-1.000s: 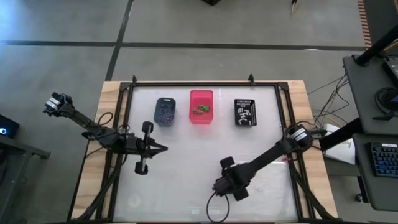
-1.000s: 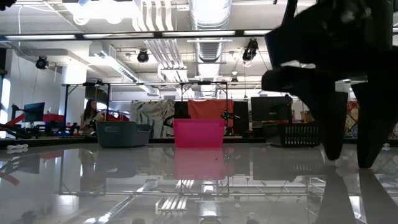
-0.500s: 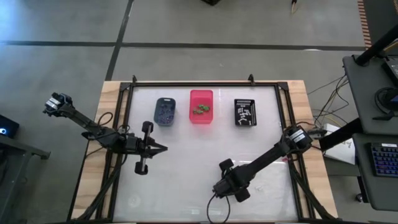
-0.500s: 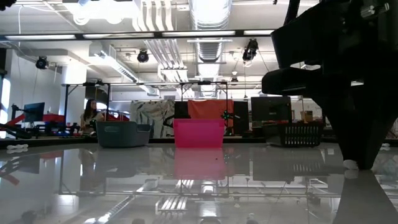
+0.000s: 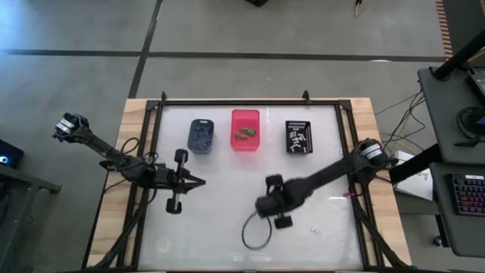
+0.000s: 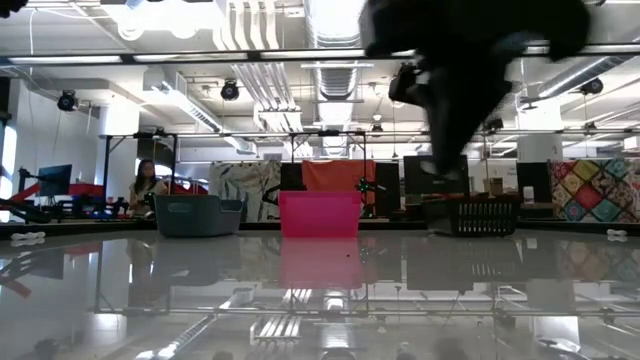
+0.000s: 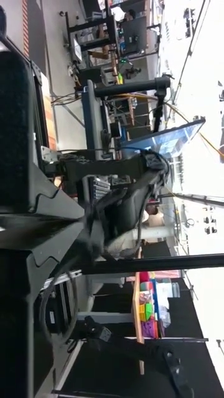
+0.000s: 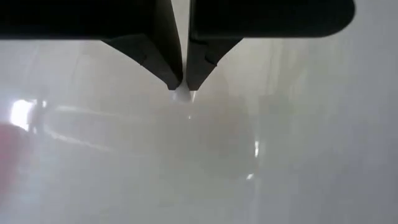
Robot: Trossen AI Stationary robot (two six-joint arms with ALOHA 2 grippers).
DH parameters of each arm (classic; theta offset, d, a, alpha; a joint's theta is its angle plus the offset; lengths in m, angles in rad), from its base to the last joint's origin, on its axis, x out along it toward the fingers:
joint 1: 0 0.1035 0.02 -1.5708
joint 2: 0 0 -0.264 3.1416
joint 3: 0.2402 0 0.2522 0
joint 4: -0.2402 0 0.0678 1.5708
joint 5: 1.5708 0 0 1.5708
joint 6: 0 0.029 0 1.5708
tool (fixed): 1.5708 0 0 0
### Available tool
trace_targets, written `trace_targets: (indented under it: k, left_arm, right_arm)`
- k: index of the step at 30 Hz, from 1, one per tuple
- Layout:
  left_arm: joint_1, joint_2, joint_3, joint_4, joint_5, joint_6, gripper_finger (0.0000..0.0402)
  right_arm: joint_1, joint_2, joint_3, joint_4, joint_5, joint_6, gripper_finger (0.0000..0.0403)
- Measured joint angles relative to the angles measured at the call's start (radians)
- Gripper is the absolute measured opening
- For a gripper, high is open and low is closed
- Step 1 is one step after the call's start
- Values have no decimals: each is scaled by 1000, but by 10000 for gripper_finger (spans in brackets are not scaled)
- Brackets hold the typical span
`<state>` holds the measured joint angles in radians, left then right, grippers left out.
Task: Sort Halloween decoration
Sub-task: Put the white bone toy into the black bin
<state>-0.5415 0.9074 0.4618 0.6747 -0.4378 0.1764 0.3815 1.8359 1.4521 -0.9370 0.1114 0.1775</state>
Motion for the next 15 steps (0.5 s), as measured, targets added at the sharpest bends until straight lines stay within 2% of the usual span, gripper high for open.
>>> trace_targets:
  k: [4, 9, 15]
  left_arm:
    - [0, 10, 0, 52, 0, 4, 0]
    - [0, 9, 0, 74, 0, 25, 0]
    - [0, 7, 0, 71, 0, 25, 0]
  right_arm:
    - [-138, -78, 0, -20, 65, 108, 9]
    - [-370, -152, 0, -145, 72, 280, 9]
    - [-646, -180, -3, -300, 69, 299, 9]
